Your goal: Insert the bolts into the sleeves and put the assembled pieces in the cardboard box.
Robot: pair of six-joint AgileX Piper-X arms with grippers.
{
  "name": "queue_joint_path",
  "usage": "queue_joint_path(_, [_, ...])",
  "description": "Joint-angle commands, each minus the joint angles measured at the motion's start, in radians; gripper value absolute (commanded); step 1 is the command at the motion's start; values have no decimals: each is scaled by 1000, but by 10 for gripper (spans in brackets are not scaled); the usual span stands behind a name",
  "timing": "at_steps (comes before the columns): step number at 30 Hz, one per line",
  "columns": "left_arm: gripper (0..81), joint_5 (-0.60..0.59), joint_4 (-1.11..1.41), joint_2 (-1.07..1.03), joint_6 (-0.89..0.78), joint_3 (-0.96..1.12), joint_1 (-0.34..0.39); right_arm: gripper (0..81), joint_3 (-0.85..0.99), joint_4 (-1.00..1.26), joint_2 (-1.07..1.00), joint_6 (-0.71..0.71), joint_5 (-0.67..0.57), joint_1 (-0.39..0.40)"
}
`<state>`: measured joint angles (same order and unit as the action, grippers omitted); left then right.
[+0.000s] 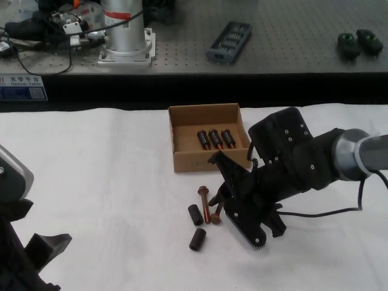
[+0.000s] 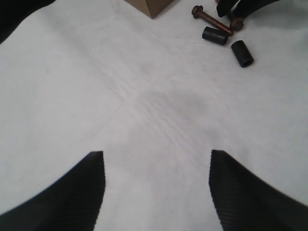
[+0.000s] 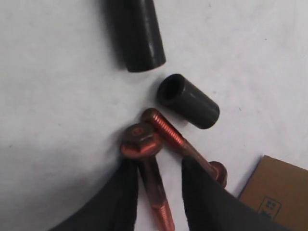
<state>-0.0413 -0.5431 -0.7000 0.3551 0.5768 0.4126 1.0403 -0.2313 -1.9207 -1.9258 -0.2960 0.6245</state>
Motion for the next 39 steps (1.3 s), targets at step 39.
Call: queue_joint_path(39, [455,12,-57,-1,-159,3,-2,25,2,-61,-13,89,77,-28])
